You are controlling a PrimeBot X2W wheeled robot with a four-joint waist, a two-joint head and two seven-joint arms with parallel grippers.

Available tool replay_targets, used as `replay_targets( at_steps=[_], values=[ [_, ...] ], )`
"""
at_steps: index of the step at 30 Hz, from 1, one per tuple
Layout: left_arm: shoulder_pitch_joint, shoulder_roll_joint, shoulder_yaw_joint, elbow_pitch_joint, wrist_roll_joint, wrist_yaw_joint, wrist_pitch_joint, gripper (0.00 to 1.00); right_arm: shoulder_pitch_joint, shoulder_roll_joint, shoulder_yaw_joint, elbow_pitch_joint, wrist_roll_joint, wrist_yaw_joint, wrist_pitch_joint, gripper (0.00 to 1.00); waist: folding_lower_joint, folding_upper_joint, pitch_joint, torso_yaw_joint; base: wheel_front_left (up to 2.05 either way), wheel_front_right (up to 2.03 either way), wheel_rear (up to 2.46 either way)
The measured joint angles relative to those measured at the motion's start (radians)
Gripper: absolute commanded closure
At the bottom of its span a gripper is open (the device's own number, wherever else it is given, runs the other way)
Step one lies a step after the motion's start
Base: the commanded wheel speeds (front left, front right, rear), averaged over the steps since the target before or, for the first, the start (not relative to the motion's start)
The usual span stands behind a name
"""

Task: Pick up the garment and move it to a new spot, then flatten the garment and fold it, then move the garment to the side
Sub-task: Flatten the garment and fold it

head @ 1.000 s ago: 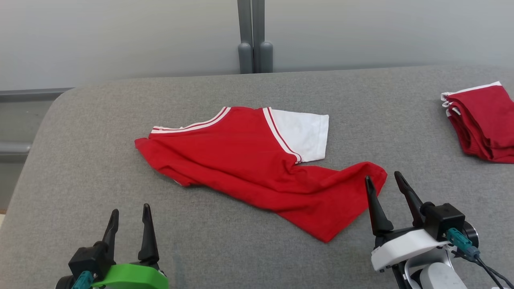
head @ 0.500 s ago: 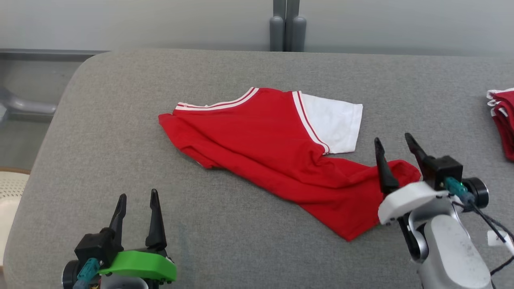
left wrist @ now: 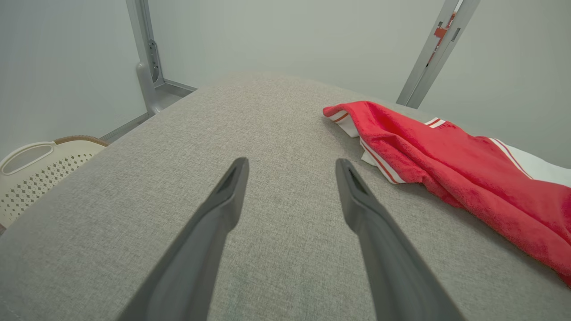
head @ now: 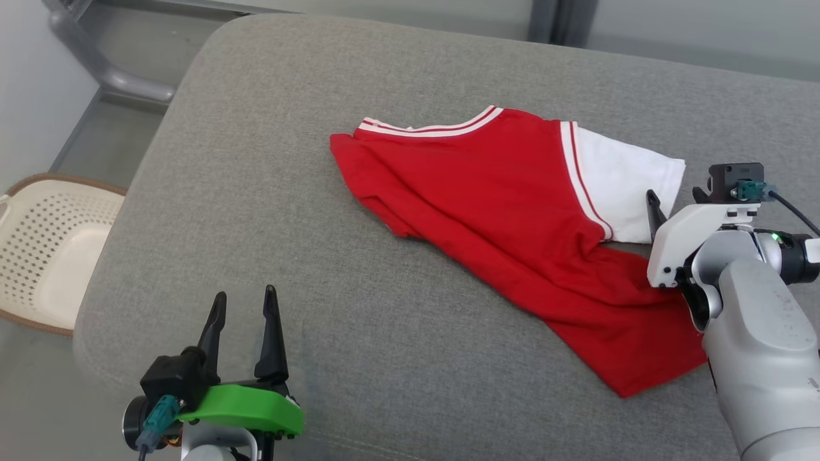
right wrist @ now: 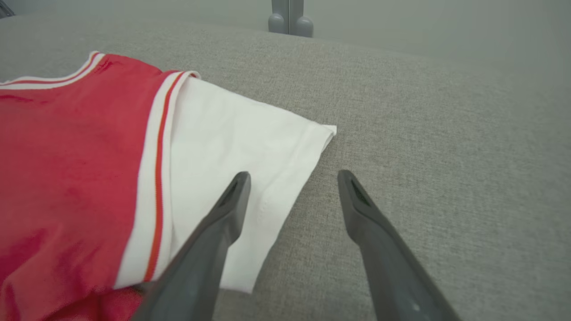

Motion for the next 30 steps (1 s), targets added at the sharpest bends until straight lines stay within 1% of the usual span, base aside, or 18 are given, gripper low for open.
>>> replay_targets(
  at_steps=[6, 7, 8, 9, 10, 12, 13, 17, 22, 26, 27, 30],
  values=[
    [0.000, 0.000, -0.012, 0.003, -0.001, 0.007, 0.000, 0.00, -0.051, -0.011, -0.033, 0.124, 0.030, 0.000, 0.059, 0.00, 0.0000, 0.0000, 0.021, 0.058, 0.00, 0.00, 0.00],
    [0.000, 0.000, -0.014, 0.004, -0.002, 0.007, 0.000, 0.00, -0.061, -0.009, -0.034, 0.141, 0.046, -0.001, 0.070, 0.05, 0.0000, 0.0000, 0.022, 0.065, 0.00, 0.00, 0.00],
    [0.000, 0.000, -0.014, 0.004, -0.002, 0.007, 0.000, 0.00, -0.070, -0.009, -0.033, 0.153, 0.054, -0.001, 0.079, 0.34, 0.0000, 0.0000, 0.023, 0.070, 0.00, 0.00, 0.00],
    [0.000, 0.000, -0.014, 0.005, -0.002, 0.008, 0.000, 0.00, -0.079, -0.009, -0.028, 0.165, 0.062, -0.001, 0.088, 0.56, 0.0000, 0.0000, 0.023, 0.074, 0.00, 0.00, 0.00],
    [0.001, 0.000, -0.015, 0.005, -0.002, 0.008, 0.000, 0.00, -0.085, -0.011, -0.023, 0.175, 0.069, -0.001, 0.088, 0.65, 0.0000, 0.0000, 0.022, 0.077, 0.00, 0.00, 0.00],
    [0.001, 0.000, -0.014, 0.005, -0.001, 0.008, 0.000, 0.00, -0.090, -0.013, -0.012, 0.188, 0.078, -0.001, 0.083, 0.97, 0.0000, 0.0000, 0.018, 0.077, 0.00, 0.00, 0.00],
    [0.002, 0.000, -0.013, 0.005, 0.000, 0.010, 0.000, 0.00, -0.092, -0.015, -0.006, 0.193, 0.081, -0.001, 0.070, 1.00, 0.0000, 0.0000, 0.016, 0.076, 0.00, 0.00, 0.00],
    [0.004, 0.000, -0.004, 0.006, 0.005, 0.011, 0.000, 0.00, -0.099, -0.013, 0.029, 0.198, 0.095, -0.001, 0.009, 1.00, 0.0000, 0.0000, 0.006, 0.066, 0.00, 0.00, 0.00],
    [0.007, 0.000, 0.009, 0.010, 0.016, 0.007, 0.000, 0.00, -0.121, 0.007, 0.113, 0.180, 0.120, -0.001, -0.074, 1.00, 0.0000, 0.0000, -0.011, 0.045, 0.00, 0.00, 0.00],
    [0.008, 0.000, 0.016, 0.014, 0.031, 0.000, 0.000, 0.00, -0.128, 0.039, 0.230, 0.137, 0.170, -0.001, -0.131, 1.00, 0.0000, 0.0000, -0.030, 0.029, 0.00, 0.00, 0.00],
    [0.009, 0.000, 0.019, 0.017, 0.035, -0.002, 0.000, 0.00, -0.127, 0.053, 0.305, 0.108, 0.198, -0.001, -0.151, 1.00, 0.0000, 0.0000, -0.040, 0.023, 0.00, 0.00, 0.00],
    [0.015, 0.000, 0.024, 0.021, 0.041, -0.003, 0.000, 0.00, -0.117, 0.071, 0.446, 0.039, 0.262, -0.001, -0.168, 1.00, 0.0000, 0.0000, -0.057, 0.017, 0.00, 0.00, 0.00]
  ],
)
